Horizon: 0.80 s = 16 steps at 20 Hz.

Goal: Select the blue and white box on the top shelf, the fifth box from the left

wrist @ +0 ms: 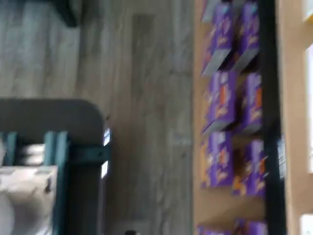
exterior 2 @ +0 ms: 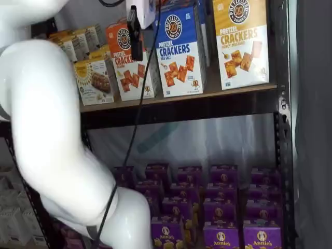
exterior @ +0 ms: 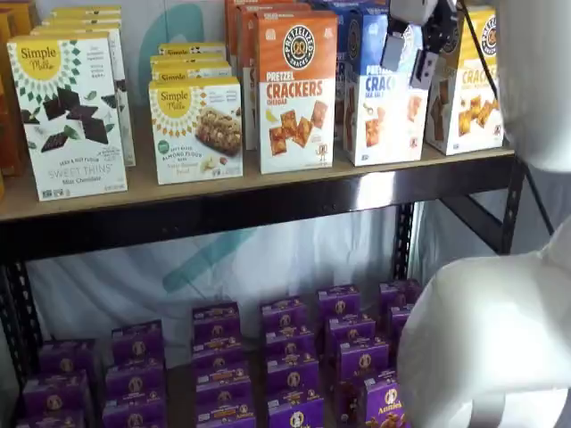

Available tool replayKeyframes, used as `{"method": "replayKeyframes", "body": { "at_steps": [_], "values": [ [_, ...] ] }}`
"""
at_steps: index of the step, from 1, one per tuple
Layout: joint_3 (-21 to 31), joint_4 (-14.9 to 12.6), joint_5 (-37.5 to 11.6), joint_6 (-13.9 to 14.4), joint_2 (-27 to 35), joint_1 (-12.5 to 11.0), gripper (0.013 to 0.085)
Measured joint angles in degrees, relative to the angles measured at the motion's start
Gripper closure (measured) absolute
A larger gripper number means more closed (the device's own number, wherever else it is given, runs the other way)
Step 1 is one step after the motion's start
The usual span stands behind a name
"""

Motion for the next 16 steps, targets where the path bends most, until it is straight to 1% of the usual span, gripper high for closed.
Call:
{"method": "replayKeyframes", "body": {
  "at_steps": [3,4,10,11,13,16],
  "values": [
    [2.17,7.15,-4.8,-1.05,-2.22,-4.01,0.013],
    [2.57,9.01,-6.12,-1.26,-2.72,-5.02,0.013],
    [3.44,17.01,-12.79,-1.75,-4.29,-9.27,0.013],
    [3.52,18.11,-14.1,-1.69,-4.41,-9.7,0.013],
    [3.27,18.79,-16.19,-1.54,-4.19,-9.71,0.013],
    [1.93,17.84,-17.94,-1.45,-2.51,-8.74,0.013]
  ]
}}
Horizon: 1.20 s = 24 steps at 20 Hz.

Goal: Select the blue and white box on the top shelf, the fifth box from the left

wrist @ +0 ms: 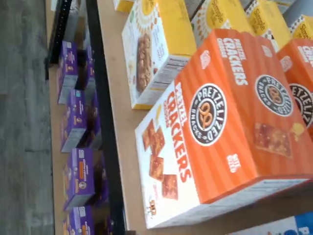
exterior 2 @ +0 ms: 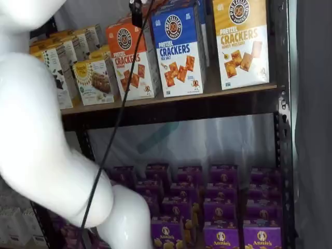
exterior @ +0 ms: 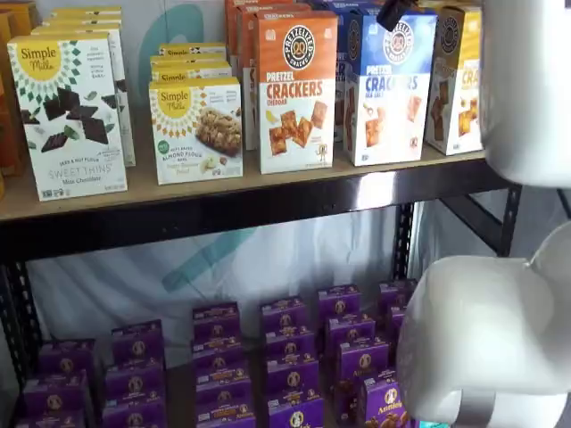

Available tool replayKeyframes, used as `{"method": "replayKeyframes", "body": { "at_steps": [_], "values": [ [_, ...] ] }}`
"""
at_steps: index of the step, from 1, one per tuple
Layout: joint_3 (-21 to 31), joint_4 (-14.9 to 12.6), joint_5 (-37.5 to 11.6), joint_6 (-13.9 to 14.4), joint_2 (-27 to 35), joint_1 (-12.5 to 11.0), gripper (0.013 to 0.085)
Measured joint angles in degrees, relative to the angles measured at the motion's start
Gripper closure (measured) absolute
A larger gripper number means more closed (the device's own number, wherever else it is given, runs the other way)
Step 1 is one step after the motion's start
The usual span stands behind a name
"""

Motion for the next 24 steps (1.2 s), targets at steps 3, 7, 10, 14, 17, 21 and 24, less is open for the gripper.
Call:
{"method": "replayKeyframes", "body": {
  "at_steps": [3,7,10,14,17,21,24],
  "values": [
    [-1.52,-0.88,-0.85,-0.1,2.26,0.77,0.013],
    [-4.7,-1.71,-0.64,-0.46,6.36,1.2,0.013],
    [-7.26,-2.82,-0.07,-0.77,9.4,1.59,0.013],
    [-9.76,-4.04,0.19,-1.07,12.43,2.05,0.013],
    [-11.91,-5.37,1.28,-1.31,14.5,2.31,0.013],
    [-13.19,-6.09,1.15,-1.6,16.12,2.48,0.013],
    [-13.37,-6.55,0.37,-1.7,16.64,2.77,0.013]
  ]
}}
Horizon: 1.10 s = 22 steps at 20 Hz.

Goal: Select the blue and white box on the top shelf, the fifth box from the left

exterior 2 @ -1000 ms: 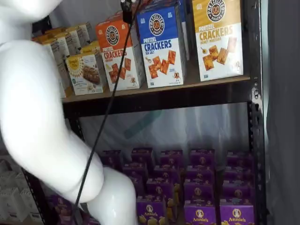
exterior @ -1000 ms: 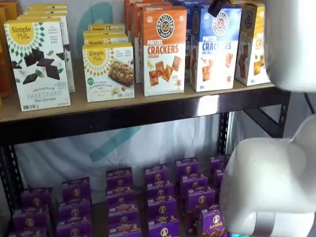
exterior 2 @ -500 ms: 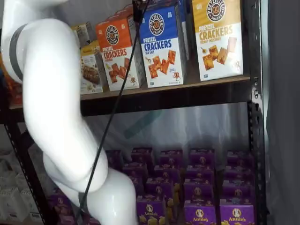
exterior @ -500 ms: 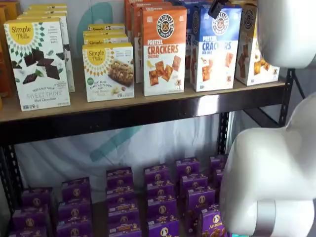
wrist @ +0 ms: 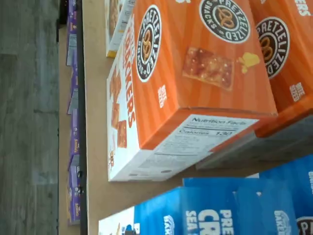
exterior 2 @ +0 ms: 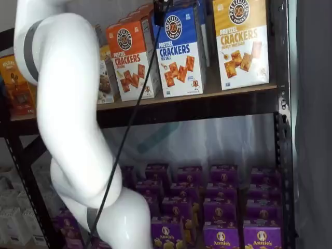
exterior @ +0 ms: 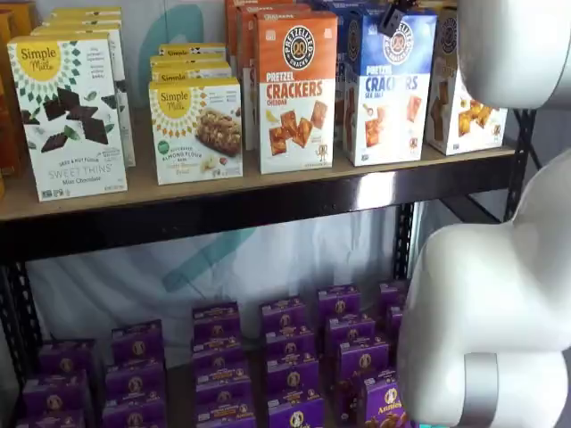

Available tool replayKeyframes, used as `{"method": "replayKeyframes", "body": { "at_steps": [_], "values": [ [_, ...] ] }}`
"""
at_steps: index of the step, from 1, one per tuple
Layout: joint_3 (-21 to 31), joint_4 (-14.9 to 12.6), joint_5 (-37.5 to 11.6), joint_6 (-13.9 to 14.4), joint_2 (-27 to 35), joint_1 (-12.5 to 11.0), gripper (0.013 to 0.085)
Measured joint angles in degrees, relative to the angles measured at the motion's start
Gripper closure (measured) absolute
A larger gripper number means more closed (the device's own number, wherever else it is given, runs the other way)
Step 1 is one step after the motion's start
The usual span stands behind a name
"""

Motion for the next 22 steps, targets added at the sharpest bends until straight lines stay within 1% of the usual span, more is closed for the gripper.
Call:
{"method": "replayKeyframes", "body": {
  "at_steps": [4,6,13,17,19,22],
  "values": [
    [-0.05,-1.82,-1.31,-0.04,0.42,0.98,0.013],
    [-0.8,-2.97,-0.87,0.09,0.98,1.48,0.013],
    [-7.12,-7.45,6.32,0.77,4.97,2.83,0.013],
    [-9.64,-9.71,9.61,1.0,6.58,3.61,0.013],
    [-10.22,-10.64,10.59,1.13,6.99,4.03,0.013],
    [-10.46,-11.21,11.26,1.3,7.22,4.4,0.013]
  ]
}}
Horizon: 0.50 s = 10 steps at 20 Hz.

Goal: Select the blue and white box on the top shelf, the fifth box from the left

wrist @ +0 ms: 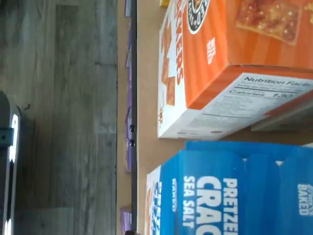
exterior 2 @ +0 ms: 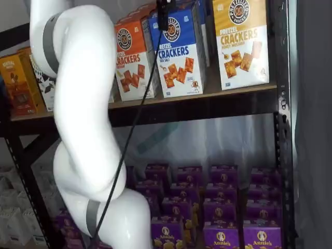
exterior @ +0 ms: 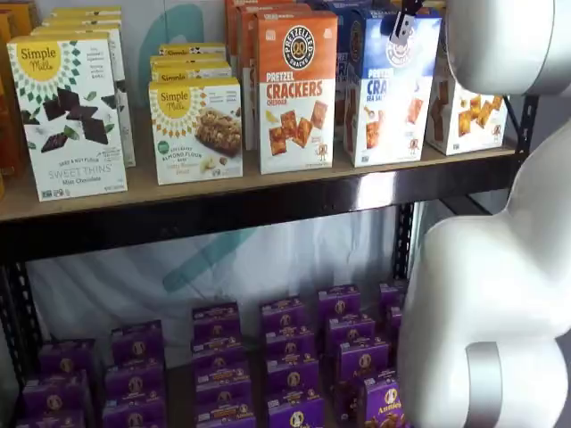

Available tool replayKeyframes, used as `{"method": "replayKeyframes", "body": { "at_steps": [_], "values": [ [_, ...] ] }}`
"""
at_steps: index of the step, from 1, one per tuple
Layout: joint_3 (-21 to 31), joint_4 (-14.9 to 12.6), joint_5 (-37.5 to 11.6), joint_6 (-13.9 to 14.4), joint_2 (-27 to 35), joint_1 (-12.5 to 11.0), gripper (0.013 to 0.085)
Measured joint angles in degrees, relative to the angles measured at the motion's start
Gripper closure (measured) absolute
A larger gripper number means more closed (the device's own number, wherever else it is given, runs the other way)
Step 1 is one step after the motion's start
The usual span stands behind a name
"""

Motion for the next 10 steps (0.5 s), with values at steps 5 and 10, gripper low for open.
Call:
{"method": "replayKeyframes", "body": {
  "at_steps": [5,10],
  "values": [
    [1.25,0.49,-0.94,0.16,-0.78,0.07,0.013],
    [2.2,1.11,-1.57,0.06,-1.51,-0.21,0.025]
  ]
}}
